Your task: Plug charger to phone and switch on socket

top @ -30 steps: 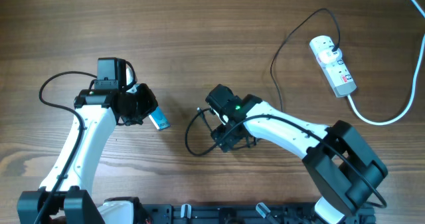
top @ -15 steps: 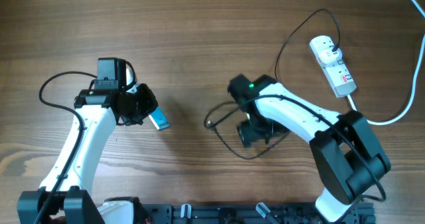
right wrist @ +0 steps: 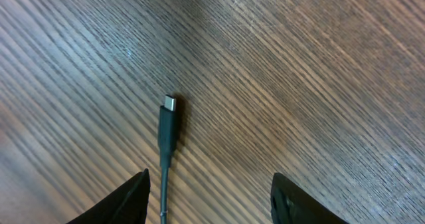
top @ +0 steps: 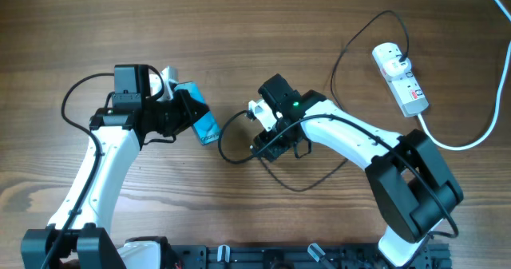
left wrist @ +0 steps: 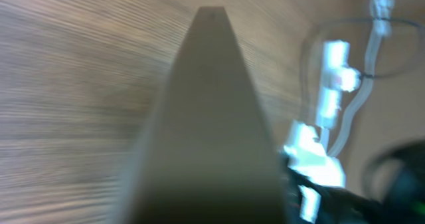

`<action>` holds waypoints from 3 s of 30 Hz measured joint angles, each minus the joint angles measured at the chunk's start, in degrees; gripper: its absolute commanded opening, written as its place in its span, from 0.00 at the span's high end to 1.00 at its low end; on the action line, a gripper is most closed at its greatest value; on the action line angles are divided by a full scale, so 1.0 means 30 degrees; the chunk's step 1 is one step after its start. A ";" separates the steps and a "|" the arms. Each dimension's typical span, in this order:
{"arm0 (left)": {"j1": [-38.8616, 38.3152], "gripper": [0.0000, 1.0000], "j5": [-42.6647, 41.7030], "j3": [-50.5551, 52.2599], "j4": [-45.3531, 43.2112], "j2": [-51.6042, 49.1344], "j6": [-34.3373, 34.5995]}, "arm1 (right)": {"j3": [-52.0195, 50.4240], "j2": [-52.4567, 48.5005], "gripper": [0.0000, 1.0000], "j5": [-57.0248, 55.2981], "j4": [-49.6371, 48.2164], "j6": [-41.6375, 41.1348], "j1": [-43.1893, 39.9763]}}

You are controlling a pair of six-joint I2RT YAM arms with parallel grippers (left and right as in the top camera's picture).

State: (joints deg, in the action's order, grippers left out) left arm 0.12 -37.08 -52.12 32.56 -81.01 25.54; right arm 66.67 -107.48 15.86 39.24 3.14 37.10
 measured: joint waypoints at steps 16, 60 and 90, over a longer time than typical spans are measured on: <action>0.0000 0.96 -0.3359 0.0007 -0.1581 -0.0007 0.0007 | -0.1384 0.0153 0.34 -0.4248 -0.1858 -0.1530 0.2069; 0.0000 0.96 -0.4619 0.0007 -0.2805 -0.0015 0.0007 | -0.2506 0.0568 0.76 -0.4095 -0.4153 -0.4036 -0.1778; 0.0000 0.96 -0.4612 0.0007 -0.2790 -0.0015 0.0007 | -0.1923 0.0699 0.96 -0.7577 0.0699 -0.3818 -0.1705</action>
State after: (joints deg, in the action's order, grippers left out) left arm 0.12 -50.92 -52.10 24.18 -81.06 25.56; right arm 60.90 -105.38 -6.87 41.34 -8.32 31.99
